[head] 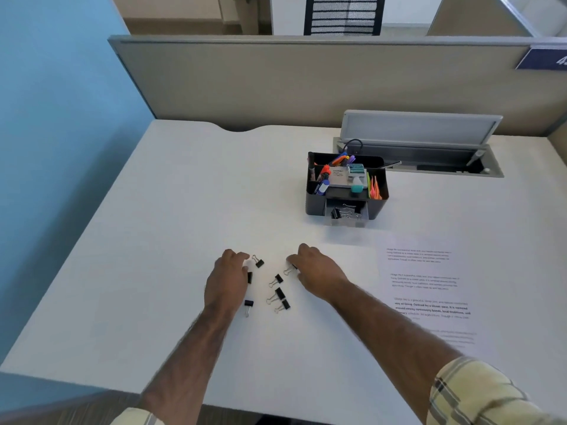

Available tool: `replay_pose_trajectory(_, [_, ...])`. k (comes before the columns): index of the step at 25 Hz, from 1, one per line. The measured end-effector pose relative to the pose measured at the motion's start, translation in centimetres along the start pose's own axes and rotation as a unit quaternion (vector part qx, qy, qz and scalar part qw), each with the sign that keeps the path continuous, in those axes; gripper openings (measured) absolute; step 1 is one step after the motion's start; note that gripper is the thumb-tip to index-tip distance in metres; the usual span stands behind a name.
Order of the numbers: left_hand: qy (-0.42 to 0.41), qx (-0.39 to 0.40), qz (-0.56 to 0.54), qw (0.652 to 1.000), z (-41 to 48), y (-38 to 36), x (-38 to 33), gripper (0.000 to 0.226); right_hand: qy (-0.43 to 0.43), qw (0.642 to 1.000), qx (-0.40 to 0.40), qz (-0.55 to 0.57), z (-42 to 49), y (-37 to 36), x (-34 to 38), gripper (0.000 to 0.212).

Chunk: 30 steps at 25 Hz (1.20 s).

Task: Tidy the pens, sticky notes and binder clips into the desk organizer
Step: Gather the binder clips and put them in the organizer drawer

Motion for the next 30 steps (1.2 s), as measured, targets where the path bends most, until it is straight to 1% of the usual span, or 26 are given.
replay_pose_trajectory(3, [0.006, 0.004, 0.0, 1.0, -0.7, -0.7, -0.3, 0.035, -0.017, 1.0, -0.016, -0.021, 0.0, 0.1, -0.1, 0.026])
replay_pose_trajectory(5, [0.001, 0.002, 0.003, 1.0, -1.0, -1.1, -0.9, 0.036, -0.025, 0.999, -0.022, -0.014, -0.4, 0.3, -0.6, 0.021])
replay_pose_trajectory(7, [-0.015, -0.016, 0.031, 0.999, -0.7, -1.5, -1.7, 0.032, -0.028, 0.999, -0.038, 0.0, -1.0, 0.9, -0.9, 0.017])
replay_pose_trajectory(9, [-0.032, -0.031, 0.073, 0.996, -0.1, -1.8, -2.5, 0.025, -0.028, 0.995, -0.085, 0.036, -1.7, 2.5, -1.5, 0.014])
replay_pose_trajectory(11, [-0.045, -0.035, 0.123, 0.991, 0.3, -2.1, -3.1, 0.02, -0.025, 0.983, -0.166, 0.068, -2.0, 5.3, -2.8, 0.013])
replay_pose_trajectory(13, [-0.055, -0.034, 0.162, 0.985, 0.6, -2.4, -3.4, 0.019, -0.037, 0.968, -0.237, 0.072, -1.8, 8.4, -5.1, 0.014])
replay_pose_trajectory(14, [-0.058, -0.032, 0.17, 0.983, 0.7, -2.5, -3.4, 0.019, -0.053, 0.963, -0.256, 0.069, -1.6, 9.8, -6.4, 0.017])
replay_pose_trajectory(15, [-0.061, -0.029, 0.175, 0.982, 0.8, -2.6, -3.5, 0.019, -0.073, 0.959, -0.265, 0.065, -1.2, 11.0, -7.7, 0.02])
replay_pose_trajectory(17, [-0.069, -0.02, 0.191, 0.979, 1.0, -2.7, -3.7, 0.02, -0.102, 0.96, -0.258, 0.046, -0.4, 12.3, -9.6, 0.024])
replay_pose_trajectory(20, [-0.073, -0.005, 0.208, 0.975, 1.3, -2.6, -4.0, 0.022, -0.102, 0.97, -0.219, 0.007, 0.6, 12.3, -10.9, 0.024])
replay_pose_trajectory(22, [-0.067, 0.001, 0.198, 0.978, 1.3, -2.6, -4.0, 0.02, -0.103, 0.972, -0.209, 0.015, 0.8, 12.0, -11.3, 0.031])
replay_pose_trajectory(24, [-0.058, 0.009, 0.17, 0.984, 1.5, -2.5, -4.1, 0.018, -0.109, 0.965, -0.235, 0.044, 0.5, 12.0, -11.6, 0.036])
replay_pose_trajectory(27, [-0.044, 0.014, 0.127, 0.991, 1.7, -2.4, -4.3, 0.016, -0.115, 0.945, -0.293, 0.083, -0.4, 12.0, -11.8, 0.029])
replay_pose_trajectory(30, [-0.044, 0.005, 0.106, 0.993, 1.8, -2.5, -4.6, 0.014, -0.116, 0.938, -0.313, 0.098, -1.2, 11.7, -12.1, 0.023])
Point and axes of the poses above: each hand's wrist, its own z-axis towards the middle knuckle, its own y-axis out of the back of the hand, x = y × z, the point moved 3 cm from there along z, towards the middle knuckle, and after that the axes turned 4 degrees about -y, right-handed, at the moved point
